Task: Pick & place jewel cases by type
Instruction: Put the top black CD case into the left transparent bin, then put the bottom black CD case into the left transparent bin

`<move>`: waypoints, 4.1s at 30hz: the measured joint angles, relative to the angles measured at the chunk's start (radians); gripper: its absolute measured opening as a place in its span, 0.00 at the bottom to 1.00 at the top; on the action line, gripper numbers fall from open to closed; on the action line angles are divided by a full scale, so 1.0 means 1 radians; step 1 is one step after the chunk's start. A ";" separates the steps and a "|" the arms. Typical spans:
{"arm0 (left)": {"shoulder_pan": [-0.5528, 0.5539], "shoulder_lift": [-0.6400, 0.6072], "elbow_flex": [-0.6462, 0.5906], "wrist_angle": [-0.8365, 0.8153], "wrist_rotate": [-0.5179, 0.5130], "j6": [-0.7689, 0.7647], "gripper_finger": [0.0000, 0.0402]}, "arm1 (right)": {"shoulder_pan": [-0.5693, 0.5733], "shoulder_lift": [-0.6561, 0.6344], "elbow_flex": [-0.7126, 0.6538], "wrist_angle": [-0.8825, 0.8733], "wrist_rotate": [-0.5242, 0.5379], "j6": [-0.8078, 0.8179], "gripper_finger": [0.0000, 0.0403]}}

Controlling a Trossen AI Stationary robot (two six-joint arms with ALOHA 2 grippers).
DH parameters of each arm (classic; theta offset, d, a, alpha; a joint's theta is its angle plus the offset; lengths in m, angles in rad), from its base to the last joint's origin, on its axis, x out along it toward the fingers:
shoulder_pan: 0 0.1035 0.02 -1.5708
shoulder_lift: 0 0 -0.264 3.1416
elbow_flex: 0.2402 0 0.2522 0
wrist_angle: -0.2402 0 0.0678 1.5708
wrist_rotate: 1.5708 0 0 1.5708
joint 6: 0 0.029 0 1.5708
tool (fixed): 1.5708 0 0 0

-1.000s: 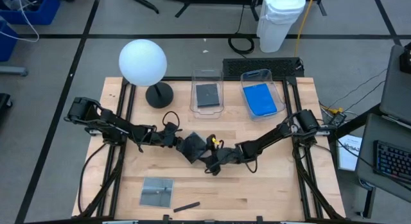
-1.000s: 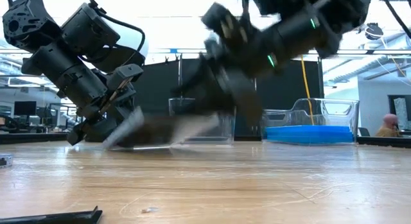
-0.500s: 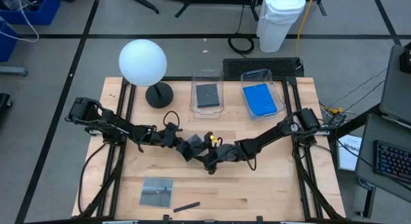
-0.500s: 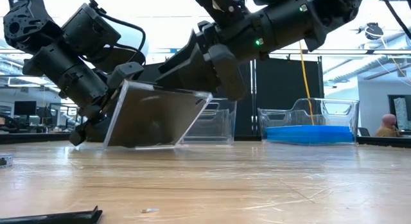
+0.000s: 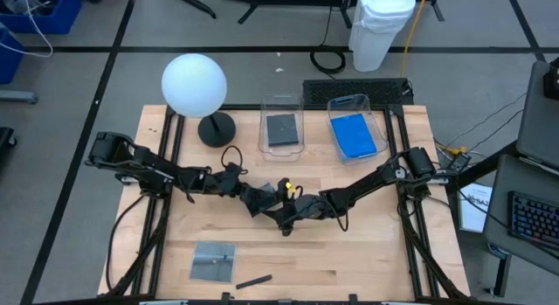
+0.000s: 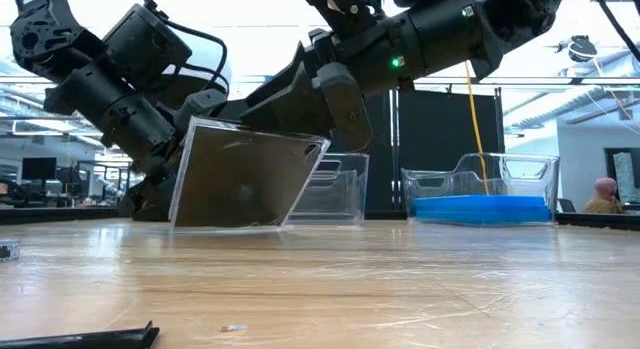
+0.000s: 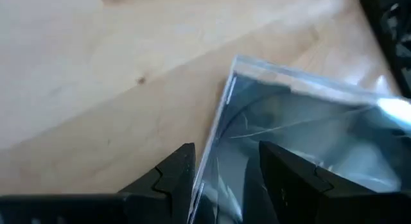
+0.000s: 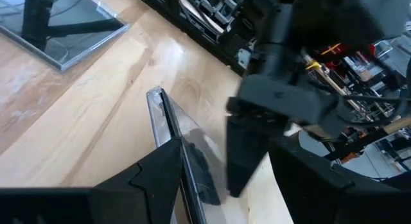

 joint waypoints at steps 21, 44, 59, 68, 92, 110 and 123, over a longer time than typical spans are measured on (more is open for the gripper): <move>0.038 -0.176 0.009 0.049 -0.029 0.071 0.43 | 0.000 0.008 -0.004 -0.034 -0.020 -0.005 0.56; 0.038 -0.172 0.004 0.029 -0.039 0.092 0.43 | 0.000 0.002 -0.003 -0.012 0.015 -0.035 0.56; 0.034 -0.167 -0.003 -0.211 0.052 -0.024 0.44 | -0.002 -0.024 0.004 0.033 0.076 -0.047 0.55; 0.025 -0.174 0.009 -0.107 0.124 0.002 0.43 | -0.026 -0.090 -0.001 -0.019 0.100 -0.048 0.55; -0.093 -0.364 0.003 -0.088 0.022 0.328 0.43 | 0.024 -0.337 -0.070 -0.544 -0.057 0.380 0.55; -0.268 -0.664 0.002 -0.602 -0.276 0.427 0.44 | -0.028 -0.600 -0.513 -0.095 -0.342 0.614 0.50; -0.060 -0.440 0.004 -0.724 -0.195 0.012 0.44 | -0.274 -0.122 -0.203 -0.105 -0.498 0.497 0.50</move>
